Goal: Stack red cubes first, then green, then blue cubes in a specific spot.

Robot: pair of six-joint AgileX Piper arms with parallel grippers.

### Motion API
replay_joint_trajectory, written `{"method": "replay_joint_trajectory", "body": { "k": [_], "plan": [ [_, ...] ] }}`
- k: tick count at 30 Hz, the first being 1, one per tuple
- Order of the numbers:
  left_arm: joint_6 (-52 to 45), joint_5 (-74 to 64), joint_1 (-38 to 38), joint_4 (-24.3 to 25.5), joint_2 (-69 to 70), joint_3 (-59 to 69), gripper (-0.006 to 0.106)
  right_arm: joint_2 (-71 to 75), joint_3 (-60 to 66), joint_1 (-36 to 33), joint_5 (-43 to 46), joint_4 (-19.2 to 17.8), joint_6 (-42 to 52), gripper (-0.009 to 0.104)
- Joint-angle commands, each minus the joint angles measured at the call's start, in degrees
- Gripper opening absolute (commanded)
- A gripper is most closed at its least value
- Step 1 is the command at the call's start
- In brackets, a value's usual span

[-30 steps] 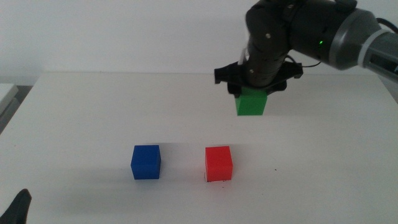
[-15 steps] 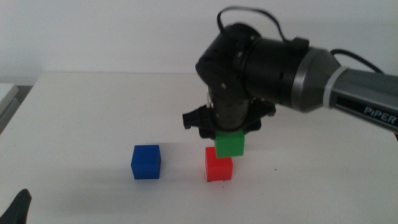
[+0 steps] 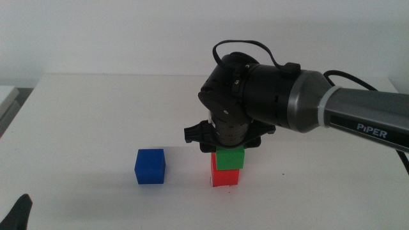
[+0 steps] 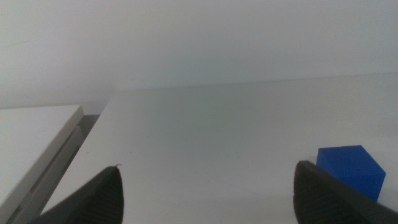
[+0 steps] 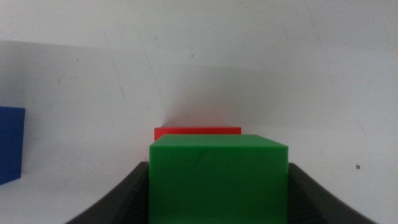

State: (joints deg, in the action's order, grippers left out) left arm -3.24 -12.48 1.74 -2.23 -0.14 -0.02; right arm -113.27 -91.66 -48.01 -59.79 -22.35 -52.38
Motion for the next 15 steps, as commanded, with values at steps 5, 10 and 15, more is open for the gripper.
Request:
{"method": "replay_joint_trajectory", "body": {
  "k": [5, 10, 15],
  "plan": [
    [0.2, 0.7, 0.0, -0.1, 0.1, 0.0, 0.094, -0.6, 0.2, -0.3, 1.6, -0.9, -0.3, 0.017],
    [0.2, 0.7, 0.0, -0.1, 0.1, 0.0, 0.094, -1.3, 0.2, -0.3, 2.3, -0.9, -0.3, 0.017],
    [0.1, 0.7, 0.0, -0.1, 0.1, 0.0, 0.094, -1.9, 0.2, -0.3, 2.5, -0.9, -0.3, 0.017]
  ]
}}
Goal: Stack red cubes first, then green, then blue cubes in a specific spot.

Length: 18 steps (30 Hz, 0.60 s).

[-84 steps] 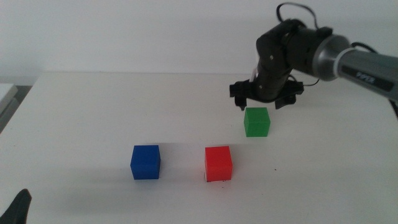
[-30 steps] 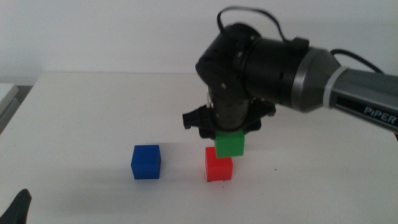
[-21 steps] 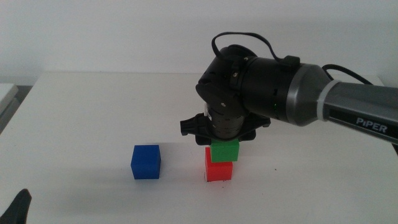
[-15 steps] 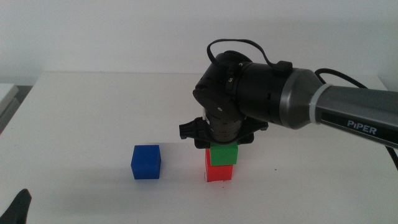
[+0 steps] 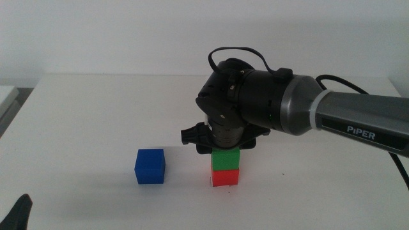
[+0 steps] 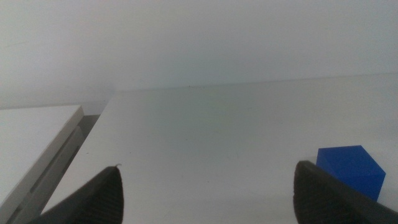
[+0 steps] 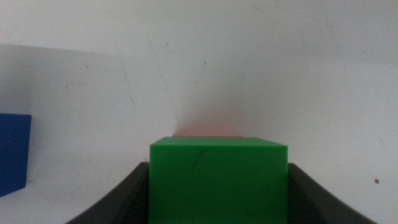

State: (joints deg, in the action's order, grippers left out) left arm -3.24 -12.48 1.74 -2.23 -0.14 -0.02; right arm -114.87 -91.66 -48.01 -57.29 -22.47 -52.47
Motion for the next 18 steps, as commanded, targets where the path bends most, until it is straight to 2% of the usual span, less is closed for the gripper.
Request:
{"method": "replay_joint_trajectory", "body": {
  "k": [1, 2, 3, 4, 7, 9, 10, 15, 18],
  "plan": [
    [0.1, 0.7, 0.0, -0.1, 0.1, 0.0, 0.094, -0.4, 0.2, -0.3, 0.0, -0.8, -0.2, 0.017],
    [0.1, 0.7, 0.0, -0.1, 0.1, 0.0, 0.094, -0.4, 0.2, -0.3, 0.0, -0.8, -0.2, 0.018],
    [0.1, 0.7, 0.0, -0.1, 0.1, 0.0, 0.094, -0.4, 0.2, -0.3, 0.0, -0.8, -0.2, 0.024],
    [0.1, 0.7, 0.0, -0.1, 0.1, 0.0, 0.094, -0.4, 0.2, -0.3, -0.1, -0.5, 0.7, 0.052],
    [0.1, 0.7, 0.0, -0.1, 0.1, 0.0, 0.094, -0.4, 0.2, -0.3, -0.1, -0.4, 1.1, 0.078],
    [0.1, 0.7, 0.0, -0.1, 0.1, 0.0, 0.094, 0.1, 0.2, -0.2, -0.1, -0.4, 2.4, 0.09],
    [0.1, 0.7, 0.0, -0.1, 0.1, 0.0, 0.094, 1.1, 0.2, -0.2, -0.1, -0.6, 4.0, 0.093],
    [0.1, 0.7, 0.0, -0.1, 0.1, 0.0, 0.094, 14.8, 0.3, -1.7, -2.5, -0.3, 7.9, 0.093],
    [0.1, 0.7, 0.0, -0.1, 0.1, 0.0, 0.094, 25.1, 4.1, -1.6, -2.3, 0.2, 13.2, 0.093]
  ]
}}
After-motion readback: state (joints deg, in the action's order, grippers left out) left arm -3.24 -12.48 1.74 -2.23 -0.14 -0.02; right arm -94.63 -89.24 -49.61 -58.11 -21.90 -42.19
